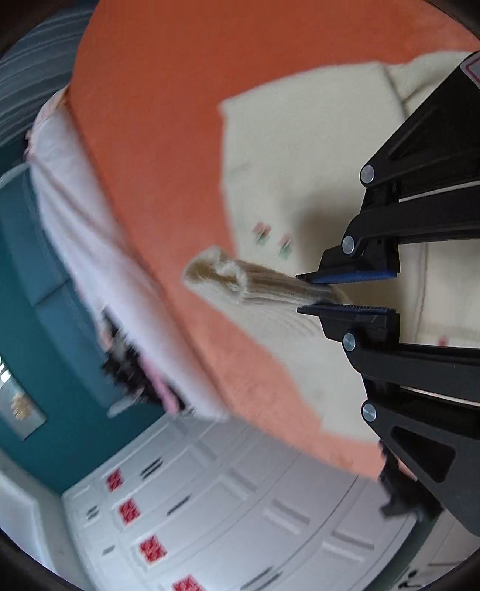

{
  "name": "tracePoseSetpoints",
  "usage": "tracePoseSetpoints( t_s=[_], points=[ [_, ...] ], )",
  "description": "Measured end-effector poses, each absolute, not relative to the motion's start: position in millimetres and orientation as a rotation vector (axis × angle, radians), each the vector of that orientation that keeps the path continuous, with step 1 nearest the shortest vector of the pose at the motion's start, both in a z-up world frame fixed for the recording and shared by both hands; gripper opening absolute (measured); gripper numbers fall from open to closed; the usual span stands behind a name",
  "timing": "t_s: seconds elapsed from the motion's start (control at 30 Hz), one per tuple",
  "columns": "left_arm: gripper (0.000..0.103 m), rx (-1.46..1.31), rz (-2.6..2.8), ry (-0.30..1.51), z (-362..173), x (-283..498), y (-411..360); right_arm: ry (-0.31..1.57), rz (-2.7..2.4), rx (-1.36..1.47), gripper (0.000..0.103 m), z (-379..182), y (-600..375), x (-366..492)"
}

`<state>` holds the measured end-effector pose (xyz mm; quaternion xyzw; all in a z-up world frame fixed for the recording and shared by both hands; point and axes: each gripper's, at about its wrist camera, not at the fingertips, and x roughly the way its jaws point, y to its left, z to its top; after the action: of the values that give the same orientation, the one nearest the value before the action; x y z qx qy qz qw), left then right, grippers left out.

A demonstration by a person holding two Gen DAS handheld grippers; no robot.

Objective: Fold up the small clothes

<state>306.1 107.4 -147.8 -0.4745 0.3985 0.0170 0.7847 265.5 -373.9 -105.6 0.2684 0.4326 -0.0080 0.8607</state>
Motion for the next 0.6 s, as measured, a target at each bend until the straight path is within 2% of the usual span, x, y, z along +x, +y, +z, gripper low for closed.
tracePoseSetpoints(
  t_s=[0.03,0.3,0.37,0.43,0.47,0.6],
  points=[
    [0.024,-0.983,0.028,0.838,-147,302,104,0.899,0.006,0.601,0.007,-122,-379,259],
    [0.022,-0.921,-0.053,0.762,-128,287,101,0.691,0.024,0.675,0.008,-86,-385,236],
    [0.022,-0.889,-0.057,0.761,-126,290,94,0.718,-0.007,0.669,0.008,-96,-389,236],
    [0.025,-0.838,-0.032,0.800,-136,295,86,0.842,-0.028,0.678,0.007,-128,-394,246],
    [0.025,-0.824,-0.025,0.816,-144,296,84,0.808,-0.019,0.718,0.005,-125,-397,241],
    [0.023,-0.740,-0.062,0.765,-149,290,82,0.739,-0.163,0.692,0.017,-85,-392,217]
  ],
)
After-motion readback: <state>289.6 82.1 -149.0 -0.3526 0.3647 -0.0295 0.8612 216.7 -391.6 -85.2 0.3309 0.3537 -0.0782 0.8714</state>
